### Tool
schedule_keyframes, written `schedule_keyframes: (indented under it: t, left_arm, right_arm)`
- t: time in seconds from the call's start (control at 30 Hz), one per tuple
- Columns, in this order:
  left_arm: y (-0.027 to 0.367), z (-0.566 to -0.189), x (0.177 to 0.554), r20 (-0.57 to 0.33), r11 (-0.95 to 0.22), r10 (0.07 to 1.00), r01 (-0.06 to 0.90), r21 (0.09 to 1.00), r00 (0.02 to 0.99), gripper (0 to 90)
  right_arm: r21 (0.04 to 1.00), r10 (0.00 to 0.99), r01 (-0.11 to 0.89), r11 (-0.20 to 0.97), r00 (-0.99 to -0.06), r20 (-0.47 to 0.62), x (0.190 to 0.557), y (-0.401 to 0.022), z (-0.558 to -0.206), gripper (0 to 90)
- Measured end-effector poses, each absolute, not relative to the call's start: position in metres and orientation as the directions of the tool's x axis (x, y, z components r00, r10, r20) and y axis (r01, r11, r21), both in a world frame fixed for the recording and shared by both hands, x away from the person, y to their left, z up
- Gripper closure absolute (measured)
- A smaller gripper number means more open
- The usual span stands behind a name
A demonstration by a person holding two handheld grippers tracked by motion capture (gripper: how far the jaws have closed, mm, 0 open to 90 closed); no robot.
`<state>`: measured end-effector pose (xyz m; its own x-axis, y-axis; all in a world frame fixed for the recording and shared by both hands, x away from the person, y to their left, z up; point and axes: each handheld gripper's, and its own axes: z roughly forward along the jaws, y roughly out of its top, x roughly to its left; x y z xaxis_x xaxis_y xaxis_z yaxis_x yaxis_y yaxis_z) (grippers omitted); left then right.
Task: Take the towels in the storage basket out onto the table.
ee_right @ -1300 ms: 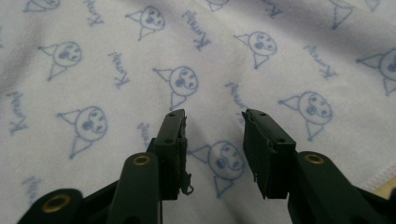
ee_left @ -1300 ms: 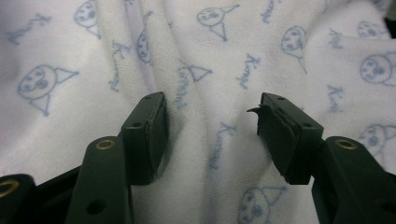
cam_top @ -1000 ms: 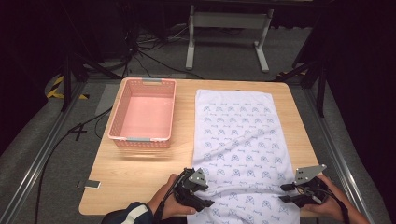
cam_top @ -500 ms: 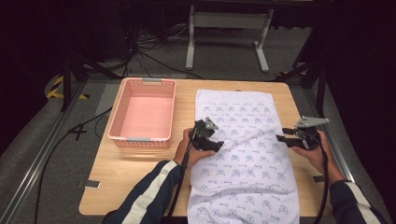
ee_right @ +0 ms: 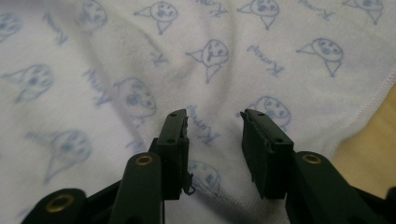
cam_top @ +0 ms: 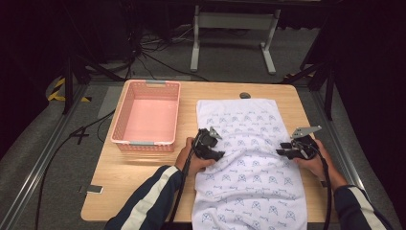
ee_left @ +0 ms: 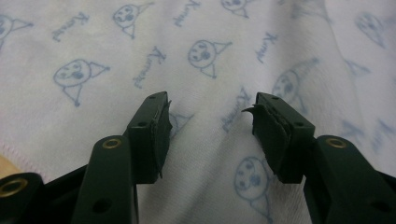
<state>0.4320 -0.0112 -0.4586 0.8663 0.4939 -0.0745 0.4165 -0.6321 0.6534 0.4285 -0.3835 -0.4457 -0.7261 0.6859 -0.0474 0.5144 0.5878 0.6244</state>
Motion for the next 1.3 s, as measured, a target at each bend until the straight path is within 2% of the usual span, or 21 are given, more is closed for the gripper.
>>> schedule_keyframes:
  t: [0.13, 0.2, 0.3, 0.4, 0.43, 0.47, 0.53, 0.57, 0.63, 0.67, 0.83, 1.03, 1.07, 1.1, 1.13, 1.23, 1.3]
  left_arm:
    - [-0.002, -0.457, 0.404, -0.133, -0.67, 0.399, 0.387, 0.633, 0.907, 46.0]
    - [0.001, -0.458, 0.399, -0.138, -0.661, 0.399, 0.388, 0.642, 0.907, 42.9]
    - [0.003, -0.456, 0.409, -0.098, -0.625, 0.472, 0.411, 0.664, 0.876, 32.7]
    - [0.003, -0.454, 0.424, -0.1, -0.584, 0.518, 0.437, 0.685, 0.85, 27.7]
    - [-0.001, -0.452, 0.44, -0.078, -0.548, 0.574, 0.452, 0.704, 0.815, 27.2]
    - [-0.002, -0.451, 0.448, -0.095, -0.518, 0.597, 0.473, 0.712, 0.797, 25.7]
    - [-0.004, -0.451, 0.457, -0.077, -0.516, 0.608, 0.467, 0.718, 0.79, 24.6]
    - [-0.008, -0.453, 0.469, -0.041, -0.496, 0.651, 0.466, 0.732, 0.758, 24.5]
    - [-0.009, -0.454, 0.48, -0.039, -0.483, 0.671, 0.476, 0.735, 0.74, 23.9]
    - [-0.009, -0.453, 0.486, -0.009, -0.487, 0.686, 0.468, 0.737, 0.727, 23.7]
    - [-0.007, -0.457, 0.507, 0.04, -0.474, 0.765, 0.52, 0.711, 0.643, 25.3]
    - [-0.001, -0.464, 0.523, 0.001, -0.406, 0.815, 0.569, 0.715, 0.58, 26.1]
    - [0.001, -0.466, 0.526, 0.019, -0.413, 0.82, 0.57, 0.711, 0.572, 25.9]
    - [0.002, -0.468, 0.527, -0.012, -0.385, 0.828, 0.585, 0.714, 0.56, 25.4]
    - [0.004, -0.47, 0.529, -0.045, -0.36, 0.829, 0.594, 0.72, 0.557, 24.5]
    - [0.003, -0.47, 0.53, -0.033, -0.37, 0.827, 0.587, 0.72, 0.562, 24.3]
    - [0.003, -0.468, 0.53, -0.038, -0.385, 0.811, 0.583, 0.716, 0.583, 30.0]
  right_arm:
    - [0.596, 0.631, 0.493, 0.634, -0.775, -0.031, 0.394, -0.387, -0.444, 59.9]
    - [0.564, 0.587, 0.491, 0.664, -0.81, 0.014, 0.379, -0.389, -0.441, 59.0]
    - [0.523, 0.549, 0.474, 0.709, -0.836, 0.012, 0.372, -0.387, -0.436, 55.8]
    - [0.515, 0.549, 0.456, 0.726, -0.835, -0.033, 0.378, -0.386, -0.431, 53.0]
    - [0.543, 0.584, 0.474, 0.693, -0.811, -0.037, 0.394, -0.388, -0.426, 52.5]
    - [0.563, 0.615, 0.488, 0.667, -0.787, -0.046, 0.404, -0.39, -0.424, 50.2]
    - [0.582, 0.65, 0.502, 0.64, -0.757, -0.063, 0.415, -0.391, -0.423, 49.2]
    - [0.63, 0.716, 0.532, 0.565, -0.697, -0.053, 0.436, -0.394, -0.421, 49.5]
    - [0.677, 0.761, 0.533, 0.507, -0.646, -0.062, 0.455, -0.396, -0.419, 48.3]
    - [0.685, 0.776, 0.535, 0.495, -0.627, -0.071, 0.462, -0.396, -0.419, 48.5]
    - [0.699, 0.823, 0.542, 0.467, -0.556, -0.119, 0.496, -0.396, -0.415, 50.9]
    - [0.692, 0.861, 0.584, 0.425, -0.497, -0.109, 0.524, -0.387, -0.42, 49.2]
    - [0.686, 0.861, 0.586, 0.432, -0.495, -0.12, 0.527, -0.386, -0.424, 48.7]
    - [0.674, 0.863, 0.596, 0.436, -0.489, -0.125, 0.53, -0.384, -0.427, 48.6]
    - [0.674, 0.87, 0.604, 0.426, -0.478, -0.121, 0.533, -0.384, -0.43, 48.1]
    - [0.682, 0.886, 0.621, 0.387, -0.455, -0.088, 0.539, -0.387, -0.436, 44.4]
    - [0.663, 0.889, 0.643, 0.385, -0.451, -0.079, 0.542, -0.388, -0.441, 41.3]
